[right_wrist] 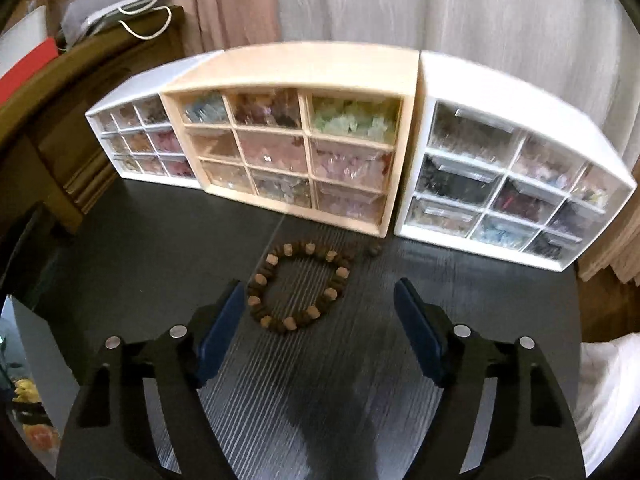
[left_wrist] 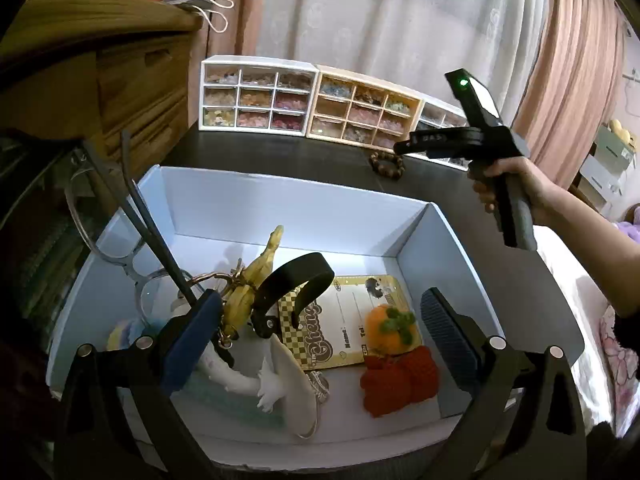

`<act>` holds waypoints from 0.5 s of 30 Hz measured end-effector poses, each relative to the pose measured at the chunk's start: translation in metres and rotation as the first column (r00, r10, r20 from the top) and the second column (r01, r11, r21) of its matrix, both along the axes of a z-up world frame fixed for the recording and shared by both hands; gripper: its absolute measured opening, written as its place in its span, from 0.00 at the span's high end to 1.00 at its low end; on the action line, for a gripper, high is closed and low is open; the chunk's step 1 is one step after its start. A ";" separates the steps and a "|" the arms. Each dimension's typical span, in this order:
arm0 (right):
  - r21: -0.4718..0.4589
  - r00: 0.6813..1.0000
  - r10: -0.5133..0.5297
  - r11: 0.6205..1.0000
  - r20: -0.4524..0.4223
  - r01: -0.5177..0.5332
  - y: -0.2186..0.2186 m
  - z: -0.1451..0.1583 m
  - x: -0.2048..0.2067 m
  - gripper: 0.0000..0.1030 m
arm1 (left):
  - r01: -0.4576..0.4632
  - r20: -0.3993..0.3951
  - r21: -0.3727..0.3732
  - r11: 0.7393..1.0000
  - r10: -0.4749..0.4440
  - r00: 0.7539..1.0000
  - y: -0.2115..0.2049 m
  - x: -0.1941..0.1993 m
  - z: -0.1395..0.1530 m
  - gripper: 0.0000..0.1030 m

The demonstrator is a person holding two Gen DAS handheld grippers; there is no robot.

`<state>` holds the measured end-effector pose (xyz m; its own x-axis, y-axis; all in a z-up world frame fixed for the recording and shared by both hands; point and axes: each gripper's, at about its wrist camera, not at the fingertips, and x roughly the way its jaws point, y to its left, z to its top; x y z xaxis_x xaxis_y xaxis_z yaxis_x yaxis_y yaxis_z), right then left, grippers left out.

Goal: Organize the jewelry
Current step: 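Move the right tool to the wooden bead bracelet and grasp it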

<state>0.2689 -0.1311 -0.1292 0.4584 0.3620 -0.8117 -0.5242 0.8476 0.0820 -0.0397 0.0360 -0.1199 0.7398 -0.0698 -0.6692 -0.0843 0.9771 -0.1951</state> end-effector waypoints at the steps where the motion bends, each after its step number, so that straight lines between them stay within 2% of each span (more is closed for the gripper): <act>1: -0.006 1.000 -0.003 1.000 -0.003 0.003 0.001 -0.003 0.000 0.32 | 0.000 0.000 -0.002 1.000 0.000 1.000 0.000 0.000 0.000 0.04; 5: 0.007 0.999 -0.048 0.999 -0.014 0.048 -0.003 -0.009 0.006 0.37 | 0.003 -0.002 -0.006 1.000 -0.003 1.000 0.000 -0.001 -0.001 0.04; 7: 0.031 0.998 -0.059 0.998 -0.031 0.060 -0.004 -0.011 0.009 0.45 | 0.003 -0.002 -0.009 1.000 -0.003 1.000 0.000 0.000 -0.001 0.04; 10: 0.017 0.998 -0.060 0.998 -0.012 0.061 -0.002 -0.012 0.013 0.54 | 0.003 -0.008 -0.011 1.000 -0.003 1.000 0.001 0.001 -0.001 0.04; 15: -0.002 0.996 -0.082 0.997 -0.037 0.082 0.005 -0.025 0.024 0.61 | 0.007 -0.009 -0.024 1.000 -0.007 1.000 0.001 0.002 -0.001 0.04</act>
<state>0.2930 -0.1262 -0.1540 0.4559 0.3243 -0.8288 -0.4495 0.8877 0.1001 -0.0378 0.0373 -0.1206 0.7333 -0.0905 -0.6738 -0.0797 0.9728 -0.2174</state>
